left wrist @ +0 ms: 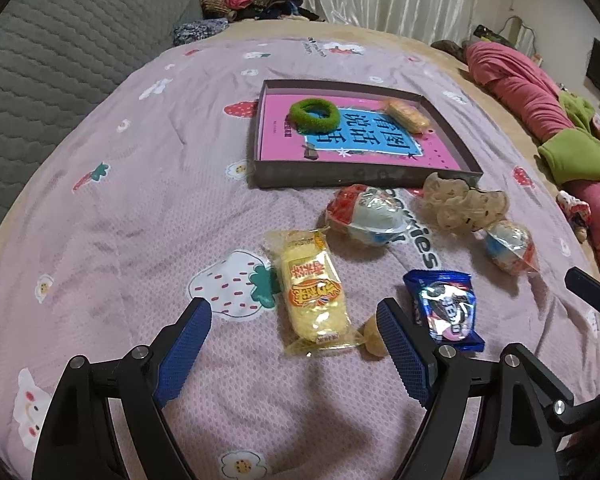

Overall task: Organize objects
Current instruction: 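Grasp blue Oreo packet with right tool while left tool approaches yellow snack packet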

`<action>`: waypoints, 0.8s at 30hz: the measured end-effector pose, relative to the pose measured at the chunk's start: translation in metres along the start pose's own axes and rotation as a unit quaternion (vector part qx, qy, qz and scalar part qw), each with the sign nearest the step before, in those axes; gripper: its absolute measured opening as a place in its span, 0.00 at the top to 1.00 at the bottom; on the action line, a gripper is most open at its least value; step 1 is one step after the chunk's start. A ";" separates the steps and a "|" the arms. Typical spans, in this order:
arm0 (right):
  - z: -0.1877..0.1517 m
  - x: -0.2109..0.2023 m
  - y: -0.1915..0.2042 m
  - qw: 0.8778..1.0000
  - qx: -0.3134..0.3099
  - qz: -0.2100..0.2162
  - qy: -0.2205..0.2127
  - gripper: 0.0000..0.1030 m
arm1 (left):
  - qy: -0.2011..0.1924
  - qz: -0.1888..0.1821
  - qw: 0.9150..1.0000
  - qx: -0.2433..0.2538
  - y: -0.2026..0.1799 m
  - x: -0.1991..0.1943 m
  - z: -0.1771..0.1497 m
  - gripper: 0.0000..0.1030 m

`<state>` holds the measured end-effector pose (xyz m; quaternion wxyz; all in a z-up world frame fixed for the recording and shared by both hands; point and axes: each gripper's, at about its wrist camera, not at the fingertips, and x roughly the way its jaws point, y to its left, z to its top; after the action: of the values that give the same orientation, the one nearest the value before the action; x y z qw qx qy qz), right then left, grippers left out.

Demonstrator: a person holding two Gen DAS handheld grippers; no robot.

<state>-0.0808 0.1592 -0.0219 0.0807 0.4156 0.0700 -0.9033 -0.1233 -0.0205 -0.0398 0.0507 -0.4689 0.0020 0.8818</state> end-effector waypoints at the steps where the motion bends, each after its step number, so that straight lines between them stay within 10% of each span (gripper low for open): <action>1: 0.000 0.003 0.001 1.000 0.001 -0.003 0.001 0.02 | 0.002 -0.002 1.000 -0.002 0.001 0.003 0.001 0.17; 24: 0.008 0.065 0.005 0.997 0.057 -0.022 0.052 0.02 | 0.032 0.001 0.999 -0.020 0.009 0.047 0.015 0.17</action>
<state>-0.1269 0.1474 -0.0663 0.0336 0.4646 0.0318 -0.8843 -0.1629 -0.0242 -0.0705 0.0403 -0.4977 -0.0135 0.8663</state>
